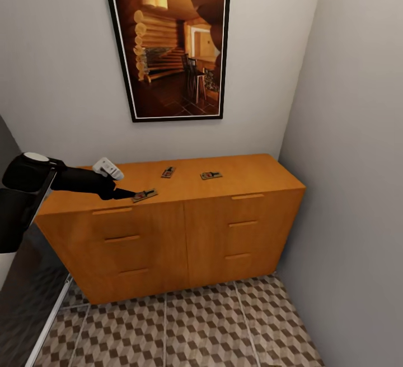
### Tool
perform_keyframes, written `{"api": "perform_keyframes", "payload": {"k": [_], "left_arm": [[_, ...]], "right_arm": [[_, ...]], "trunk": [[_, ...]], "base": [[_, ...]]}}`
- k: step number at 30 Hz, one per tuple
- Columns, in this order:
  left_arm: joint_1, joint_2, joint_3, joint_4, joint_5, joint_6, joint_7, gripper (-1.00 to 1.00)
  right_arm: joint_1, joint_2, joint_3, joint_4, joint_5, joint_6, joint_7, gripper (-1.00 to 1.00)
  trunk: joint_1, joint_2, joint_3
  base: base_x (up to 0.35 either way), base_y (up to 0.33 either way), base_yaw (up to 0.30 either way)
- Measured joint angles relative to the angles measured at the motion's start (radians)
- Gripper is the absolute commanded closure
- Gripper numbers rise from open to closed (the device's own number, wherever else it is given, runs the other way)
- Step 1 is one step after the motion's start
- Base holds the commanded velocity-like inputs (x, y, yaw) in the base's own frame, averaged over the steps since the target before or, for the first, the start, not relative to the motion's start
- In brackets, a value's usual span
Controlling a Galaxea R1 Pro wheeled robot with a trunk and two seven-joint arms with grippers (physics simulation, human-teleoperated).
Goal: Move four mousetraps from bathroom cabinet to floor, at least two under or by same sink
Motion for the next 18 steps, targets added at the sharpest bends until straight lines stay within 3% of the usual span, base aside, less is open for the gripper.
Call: {"api": "perform_keyframes", "payload": {"k": [18], "left_arm": [[0.000,0.003,-0.007,0.004,0.000,-0.001,0.000,-1.00]], "right_arm": [[0.000,0.005,0.000,0.001,0.000,0.002,0.015,1.00]], "trunk": [[0.000,0.000,0.000]], "base": [[0.204,0.000,0.000]]}}
